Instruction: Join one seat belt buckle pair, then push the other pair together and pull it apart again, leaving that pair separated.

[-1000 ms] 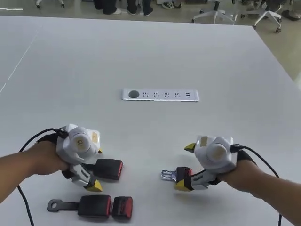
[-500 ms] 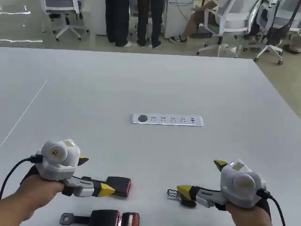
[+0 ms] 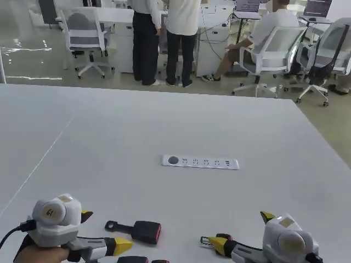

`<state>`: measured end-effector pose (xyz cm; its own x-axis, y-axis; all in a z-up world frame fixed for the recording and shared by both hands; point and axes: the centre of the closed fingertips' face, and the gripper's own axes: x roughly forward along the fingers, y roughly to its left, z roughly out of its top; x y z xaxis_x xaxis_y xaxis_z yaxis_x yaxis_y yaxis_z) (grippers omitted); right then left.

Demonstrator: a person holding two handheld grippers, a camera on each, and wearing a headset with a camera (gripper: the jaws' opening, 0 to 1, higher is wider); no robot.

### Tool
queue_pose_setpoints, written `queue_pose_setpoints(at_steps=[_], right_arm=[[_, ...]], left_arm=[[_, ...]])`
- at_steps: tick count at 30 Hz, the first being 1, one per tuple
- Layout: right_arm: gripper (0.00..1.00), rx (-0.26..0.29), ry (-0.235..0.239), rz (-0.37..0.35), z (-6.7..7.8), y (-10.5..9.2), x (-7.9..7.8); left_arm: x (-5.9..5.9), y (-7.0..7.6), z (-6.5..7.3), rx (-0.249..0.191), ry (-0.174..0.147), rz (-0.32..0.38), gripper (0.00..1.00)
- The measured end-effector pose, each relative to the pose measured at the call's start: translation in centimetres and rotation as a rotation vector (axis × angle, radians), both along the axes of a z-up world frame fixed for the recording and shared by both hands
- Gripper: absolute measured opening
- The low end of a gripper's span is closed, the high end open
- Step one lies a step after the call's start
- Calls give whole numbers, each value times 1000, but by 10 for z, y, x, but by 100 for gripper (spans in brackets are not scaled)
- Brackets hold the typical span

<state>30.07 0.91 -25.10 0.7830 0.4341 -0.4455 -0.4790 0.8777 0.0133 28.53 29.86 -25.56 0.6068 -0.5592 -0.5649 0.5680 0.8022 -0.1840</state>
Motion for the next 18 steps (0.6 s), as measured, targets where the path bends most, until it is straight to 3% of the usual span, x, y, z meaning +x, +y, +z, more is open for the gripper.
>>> queue_pose_setpoints(at_steps=[10,18], right_arm=[[100,21,-8,-16,5,-5,-39],[100,27,-22,-21,10,-15,-64]], left_arm=[[-46,16,3,-15,-18,48,98],[-79,16,13,-36,-42,71,98]])
